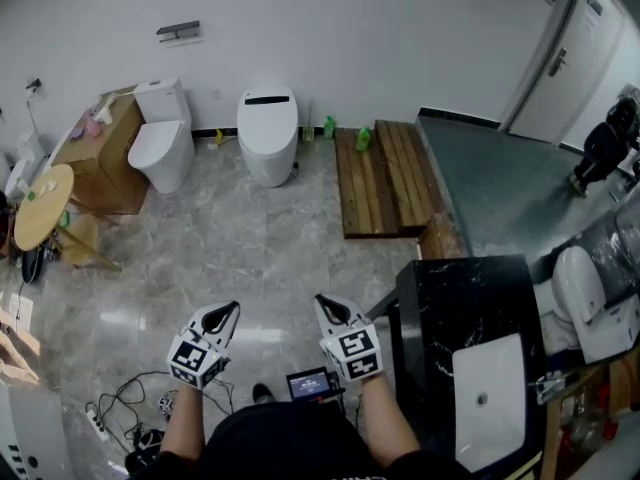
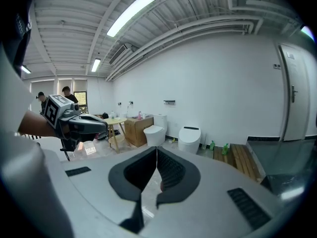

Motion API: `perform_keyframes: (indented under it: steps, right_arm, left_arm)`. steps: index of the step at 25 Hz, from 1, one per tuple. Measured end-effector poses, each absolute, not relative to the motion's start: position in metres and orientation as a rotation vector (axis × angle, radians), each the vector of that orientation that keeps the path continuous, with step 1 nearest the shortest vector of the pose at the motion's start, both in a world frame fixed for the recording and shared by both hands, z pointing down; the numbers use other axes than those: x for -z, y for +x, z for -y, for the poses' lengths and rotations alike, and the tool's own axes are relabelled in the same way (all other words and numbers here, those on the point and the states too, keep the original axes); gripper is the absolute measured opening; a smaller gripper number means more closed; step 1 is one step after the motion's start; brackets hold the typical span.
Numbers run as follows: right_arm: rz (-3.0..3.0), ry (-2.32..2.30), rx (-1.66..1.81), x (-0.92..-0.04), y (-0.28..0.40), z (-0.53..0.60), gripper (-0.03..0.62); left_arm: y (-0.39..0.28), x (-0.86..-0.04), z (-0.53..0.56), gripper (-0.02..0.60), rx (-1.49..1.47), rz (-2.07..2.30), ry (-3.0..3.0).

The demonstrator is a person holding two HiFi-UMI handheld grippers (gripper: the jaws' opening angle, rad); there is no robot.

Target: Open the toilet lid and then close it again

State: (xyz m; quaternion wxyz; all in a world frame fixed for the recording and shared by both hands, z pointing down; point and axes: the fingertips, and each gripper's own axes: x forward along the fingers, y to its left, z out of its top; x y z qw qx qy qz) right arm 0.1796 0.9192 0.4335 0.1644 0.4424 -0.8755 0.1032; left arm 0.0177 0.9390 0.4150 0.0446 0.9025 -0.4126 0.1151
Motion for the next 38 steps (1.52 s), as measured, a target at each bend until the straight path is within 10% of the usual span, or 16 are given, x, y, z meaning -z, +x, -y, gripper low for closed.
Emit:
perform_keyframes:
  steps: [18, 38]
  right_arm:
    - [2.508, 1.18, -0.333, -0.46, 0.202, -0.847, 0.014]
    - [2.343, 1.309, -0.357, -0.467, 0.106, -0.504, 0.012]
  left_arm:
    - [0.046, -0.432, -0.861, 0.009, -0.397, 1.312, 2.717]
    - [-0.047, -0.463, -0.514, 0.009, -0.453, 1.025, 2.821]
